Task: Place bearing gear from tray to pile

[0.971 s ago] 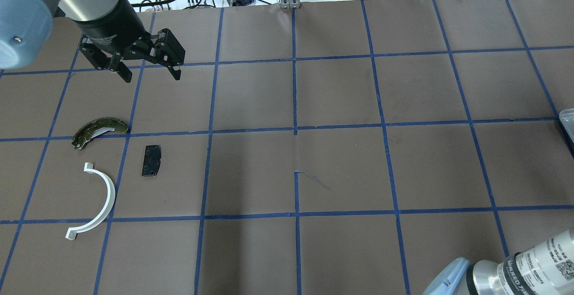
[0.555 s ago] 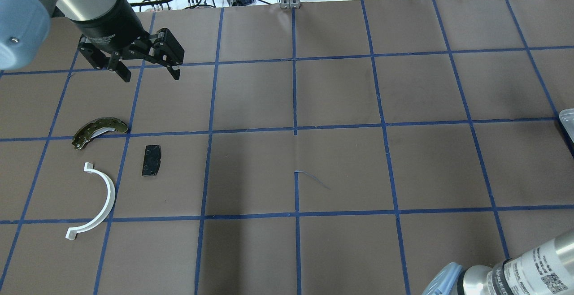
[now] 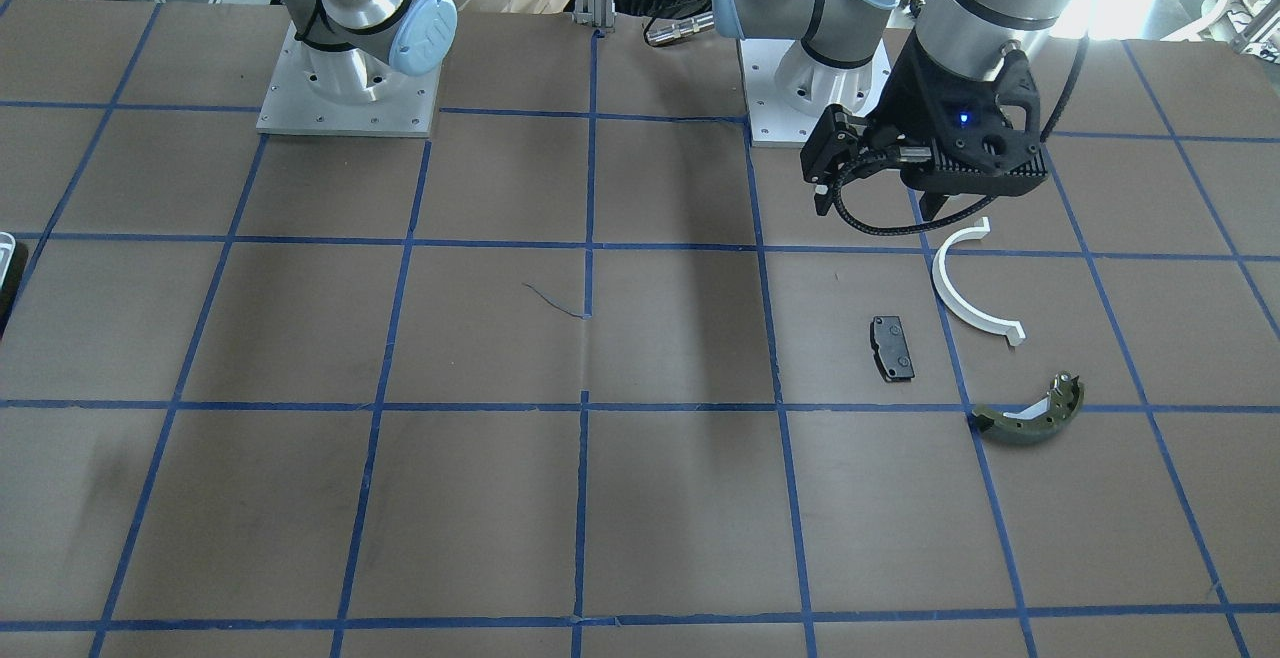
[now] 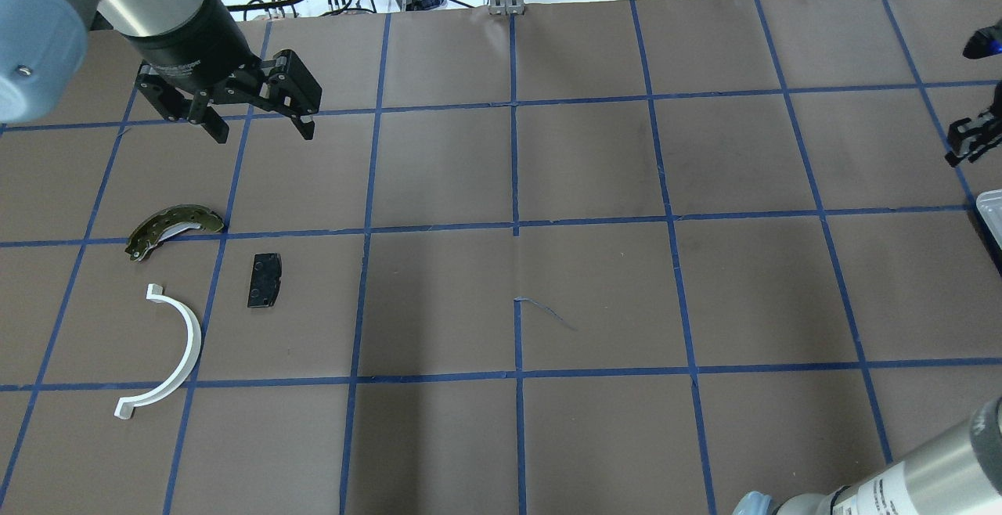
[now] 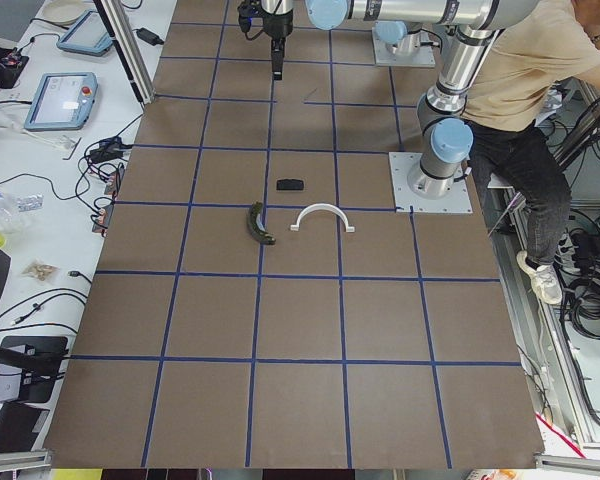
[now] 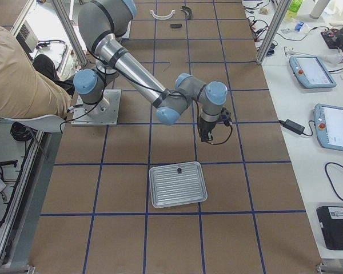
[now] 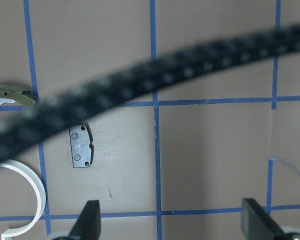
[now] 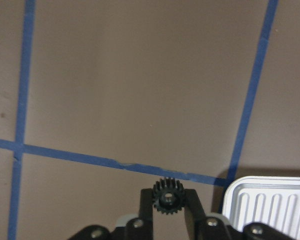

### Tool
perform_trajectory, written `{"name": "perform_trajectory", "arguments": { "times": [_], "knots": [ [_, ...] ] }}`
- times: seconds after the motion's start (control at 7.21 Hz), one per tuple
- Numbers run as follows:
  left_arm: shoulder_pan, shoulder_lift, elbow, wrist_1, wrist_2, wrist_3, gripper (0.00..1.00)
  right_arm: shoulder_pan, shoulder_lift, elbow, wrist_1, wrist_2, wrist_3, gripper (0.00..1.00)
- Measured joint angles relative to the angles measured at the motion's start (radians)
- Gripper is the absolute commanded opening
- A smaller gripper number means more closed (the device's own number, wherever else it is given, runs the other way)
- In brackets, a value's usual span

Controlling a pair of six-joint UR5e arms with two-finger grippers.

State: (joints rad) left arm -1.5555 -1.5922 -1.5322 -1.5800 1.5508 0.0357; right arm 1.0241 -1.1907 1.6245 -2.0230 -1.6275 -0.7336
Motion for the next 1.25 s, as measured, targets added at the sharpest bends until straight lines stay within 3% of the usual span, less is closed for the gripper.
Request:
{"name": "perform_trajectory", "arguments": {
  "times": [0.55, 0.97, 1.11, 1.25],
  "knots": [
    [0.000, -0.003, 0.004, 0.000, 0.000, 0.000, 1.00, 0.417, -0.114, 0.142, 0.001, 0.008, 0.615, 0.00],
    [-0.001, -0.007, 0.005, 0.000, 0.000, 0.000, 1.00, 0.770, -0.062, 0.159, -0.076, 0.059, 1.080, 0.00],
    [-0.002, -0.008, 0.004, 0.001, 0.000, 0.000, 1.00, 0.851, -0.025, 0.160, -0.112, 0.066, 1.200, 0.04],
    [-0.002, -0.008, 0.004, 0.001, 0.000, 0.000, 1.00, 0.912, 0.010, 0.159, -0.139, 0.069, 1.283, 0.21]
  ]
}}
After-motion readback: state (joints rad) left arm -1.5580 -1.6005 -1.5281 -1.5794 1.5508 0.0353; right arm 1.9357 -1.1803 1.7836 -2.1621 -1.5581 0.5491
